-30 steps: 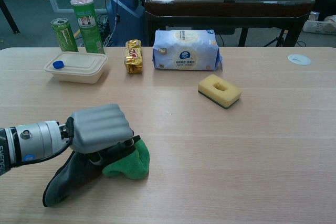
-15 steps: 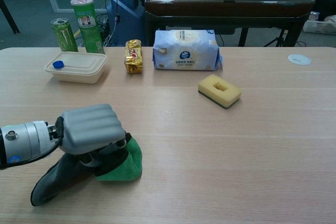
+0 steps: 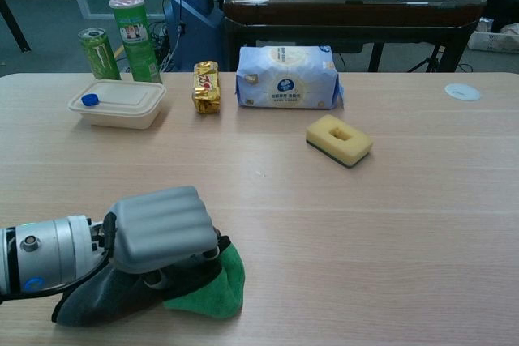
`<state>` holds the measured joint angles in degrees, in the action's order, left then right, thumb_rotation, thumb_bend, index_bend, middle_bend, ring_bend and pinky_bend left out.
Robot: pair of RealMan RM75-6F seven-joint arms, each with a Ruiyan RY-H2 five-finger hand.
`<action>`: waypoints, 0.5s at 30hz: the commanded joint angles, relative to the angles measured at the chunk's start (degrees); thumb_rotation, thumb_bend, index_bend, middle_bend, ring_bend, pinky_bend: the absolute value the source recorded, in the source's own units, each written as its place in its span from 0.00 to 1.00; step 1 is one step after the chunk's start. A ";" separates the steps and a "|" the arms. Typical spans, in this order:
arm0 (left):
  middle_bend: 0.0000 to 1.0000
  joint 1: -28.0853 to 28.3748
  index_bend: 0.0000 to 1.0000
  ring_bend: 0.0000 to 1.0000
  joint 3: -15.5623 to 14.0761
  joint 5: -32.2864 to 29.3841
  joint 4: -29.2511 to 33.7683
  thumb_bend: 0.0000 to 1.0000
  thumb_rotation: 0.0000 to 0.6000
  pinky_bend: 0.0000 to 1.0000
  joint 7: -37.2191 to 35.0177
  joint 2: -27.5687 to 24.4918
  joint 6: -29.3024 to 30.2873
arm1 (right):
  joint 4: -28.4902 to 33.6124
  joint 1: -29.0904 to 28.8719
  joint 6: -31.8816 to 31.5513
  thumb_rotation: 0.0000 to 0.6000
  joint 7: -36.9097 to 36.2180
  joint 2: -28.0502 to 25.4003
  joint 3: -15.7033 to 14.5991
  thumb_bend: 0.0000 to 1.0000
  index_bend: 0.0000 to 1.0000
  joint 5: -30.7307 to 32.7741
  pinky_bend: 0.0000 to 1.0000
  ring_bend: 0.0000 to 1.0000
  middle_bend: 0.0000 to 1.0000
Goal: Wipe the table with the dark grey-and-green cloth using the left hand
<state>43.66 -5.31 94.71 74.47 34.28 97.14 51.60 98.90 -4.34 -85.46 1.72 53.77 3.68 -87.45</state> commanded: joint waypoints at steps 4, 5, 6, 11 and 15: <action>0.67 -0.42 0.68 0.68 1.22 -1.88 -4.12 0.39 1.00 1.00 0.49 -0.32 -0.24 | -0.13 -0.01 -0.07 1.00 -0.17 0.04 -0.02 0.10 0.27 -0.23 0.29 0.23 0.28; 0.67 -0.58 0.68 0.68 1.46 -2.43 -4.74 0.39 1.00 1.00 0.57 -0.57 -0.29 | -0.14 0.00 -0.10 1.00 -0.18 0.04 -0.04 0.10 0.27 -0.33 0.29 0.23 0.28; 0.67 -0.79 0.68 0.68 1.81 -3.20 -5.38 0.39 1.00 1.00 0.82 -1.03 -0.40 | -0.17 0.02 -0.18 1.00 -0.21 0.04 -0.06 0.10 0.27 -0.41 0.29 0.23 0.28; 0.67 -1.72 0.68 0.68 3.19 -5.22 -6.07 0.39 1.00 1.00 1.48 -3.65 0.95 | -0.36 0.11 -0.37 1.00 -0.26 0.10 -0.10 0.10 0.27 -0.59 0.29 0.23 0.28; 0.67 -2.69 0.68 0.68 5.31 -7.17 -4.72 0.39 1.00 1.00 1.24 -5.94 3.45 | -0.50 0.16 -0.50 1.00 -0.32 0.30 -0.25 0.10 0.27 -0.99 0.29 0.23 0.28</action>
<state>41.38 -0.75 88.27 69.20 35.64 91.84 54.43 98.41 -4.19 -85.96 1.40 54.06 3.44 -88.43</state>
